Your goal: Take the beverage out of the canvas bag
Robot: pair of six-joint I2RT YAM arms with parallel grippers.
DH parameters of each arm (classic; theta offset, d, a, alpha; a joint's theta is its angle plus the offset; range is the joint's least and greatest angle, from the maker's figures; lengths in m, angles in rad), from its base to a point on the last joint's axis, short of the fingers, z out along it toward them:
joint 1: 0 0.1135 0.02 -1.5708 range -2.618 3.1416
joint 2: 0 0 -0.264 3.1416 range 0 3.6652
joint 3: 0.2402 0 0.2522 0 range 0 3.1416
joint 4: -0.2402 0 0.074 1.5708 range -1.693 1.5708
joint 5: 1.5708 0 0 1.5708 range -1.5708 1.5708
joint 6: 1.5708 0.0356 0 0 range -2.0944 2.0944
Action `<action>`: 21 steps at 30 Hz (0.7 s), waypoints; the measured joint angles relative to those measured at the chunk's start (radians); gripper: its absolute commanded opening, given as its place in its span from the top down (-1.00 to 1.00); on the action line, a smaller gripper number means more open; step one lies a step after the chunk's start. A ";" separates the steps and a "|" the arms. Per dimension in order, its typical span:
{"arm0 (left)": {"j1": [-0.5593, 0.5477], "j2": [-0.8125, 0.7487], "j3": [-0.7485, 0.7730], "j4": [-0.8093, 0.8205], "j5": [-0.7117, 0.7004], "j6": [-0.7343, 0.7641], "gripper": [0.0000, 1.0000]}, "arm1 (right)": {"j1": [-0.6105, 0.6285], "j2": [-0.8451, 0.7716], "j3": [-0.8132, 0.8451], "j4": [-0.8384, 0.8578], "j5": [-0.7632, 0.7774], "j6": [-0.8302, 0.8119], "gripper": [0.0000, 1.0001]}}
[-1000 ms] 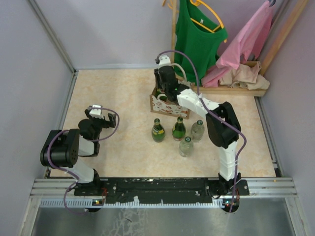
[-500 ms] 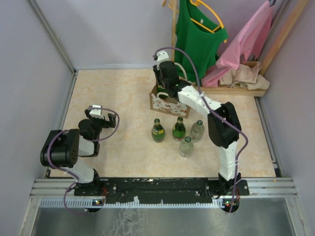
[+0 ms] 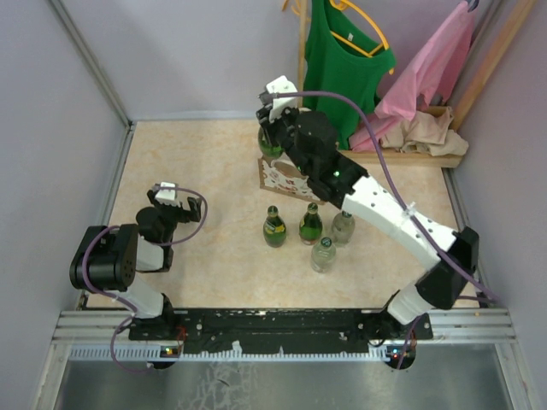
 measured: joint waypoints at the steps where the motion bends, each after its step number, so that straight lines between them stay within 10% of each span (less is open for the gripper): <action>1: 0.000 0.000 0.000 0.000 0.000 0.000 -1.00 | 0.031 -0.032 -0.009 0.008 -0.002 -0.007 1.00; 21: 0.000 0.000 0.000 0.000 0.000 0.000 -1.00 | 0.406 -0.261 -0.362 -0.150 -0.133 0.129 1.00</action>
